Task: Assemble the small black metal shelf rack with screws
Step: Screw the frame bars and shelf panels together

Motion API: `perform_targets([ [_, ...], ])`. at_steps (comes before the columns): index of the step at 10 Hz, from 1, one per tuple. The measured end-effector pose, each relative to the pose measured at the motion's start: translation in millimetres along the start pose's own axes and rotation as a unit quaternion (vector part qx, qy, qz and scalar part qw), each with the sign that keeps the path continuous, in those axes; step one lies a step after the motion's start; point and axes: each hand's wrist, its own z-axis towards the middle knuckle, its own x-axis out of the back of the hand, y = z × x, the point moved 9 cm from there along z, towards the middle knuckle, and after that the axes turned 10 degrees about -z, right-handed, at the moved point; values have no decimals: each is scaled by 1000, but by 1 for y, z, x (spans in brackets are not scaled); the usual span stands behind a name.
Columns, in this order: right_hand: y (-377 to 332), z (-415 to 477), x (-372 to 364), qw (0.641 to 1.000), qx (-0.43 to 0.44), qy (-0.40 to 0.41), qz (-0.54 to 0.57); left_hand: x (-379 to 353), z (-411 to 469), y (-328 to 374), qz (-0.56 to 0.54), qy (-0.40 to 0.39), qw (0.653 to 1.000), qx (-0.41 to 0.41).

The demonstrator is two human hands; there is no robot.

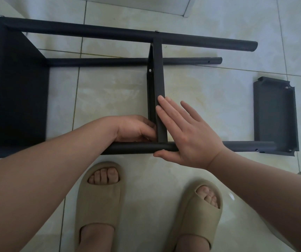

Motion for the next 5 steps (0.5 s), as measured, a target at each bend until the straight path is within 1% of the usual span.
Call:
perform_targets([
  [3,0,1,0,1000,0,-2,3,-7,-1,5,-62,-33,997,-12],
  [4,0,0,0,1000,0,-4,2,-7,-1,4,-30,-31,999,-8],
  [5,0,0,1,1000,0,-2,3,-2,0,0,0,-10,1000,-3],
])
